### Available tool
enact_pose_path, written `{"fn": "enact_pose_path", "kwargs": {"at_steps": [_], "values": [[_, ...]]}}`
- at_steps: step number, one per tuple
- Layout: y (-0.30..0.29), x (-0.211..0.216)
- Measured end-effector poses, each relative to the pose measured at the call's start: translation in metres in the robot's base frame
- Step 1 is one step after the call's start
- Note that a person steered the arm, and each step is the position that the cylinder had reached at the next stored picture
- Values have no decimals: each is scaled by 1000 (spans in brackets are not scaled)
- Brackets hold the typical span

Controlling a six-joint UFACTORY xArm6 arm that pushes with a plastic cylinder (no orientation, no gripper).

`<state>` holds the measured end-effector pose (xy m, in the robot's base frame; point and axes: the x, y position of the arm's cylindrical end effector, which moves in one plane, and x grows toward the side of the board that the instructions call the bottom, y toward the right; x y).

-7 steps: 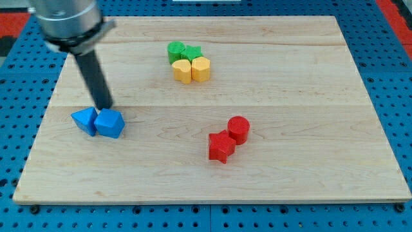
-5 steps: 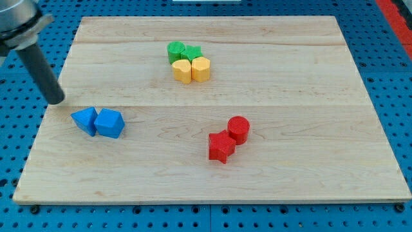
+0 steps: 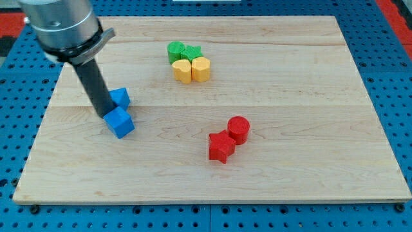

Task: Slide the blue triangle to the group of blocks

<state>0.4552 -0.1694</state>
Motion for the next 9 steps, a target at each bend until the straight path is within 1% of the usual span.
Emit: {"fn": "enact_pose_path", "kwargs": {"at_steps": [2,3,4,5,6,7,8,9], "values": [[19,-51],[5,-70],[4,-86],[20,-96],[36,-97],[31,-82],[43,-78],[67,-78]]}}
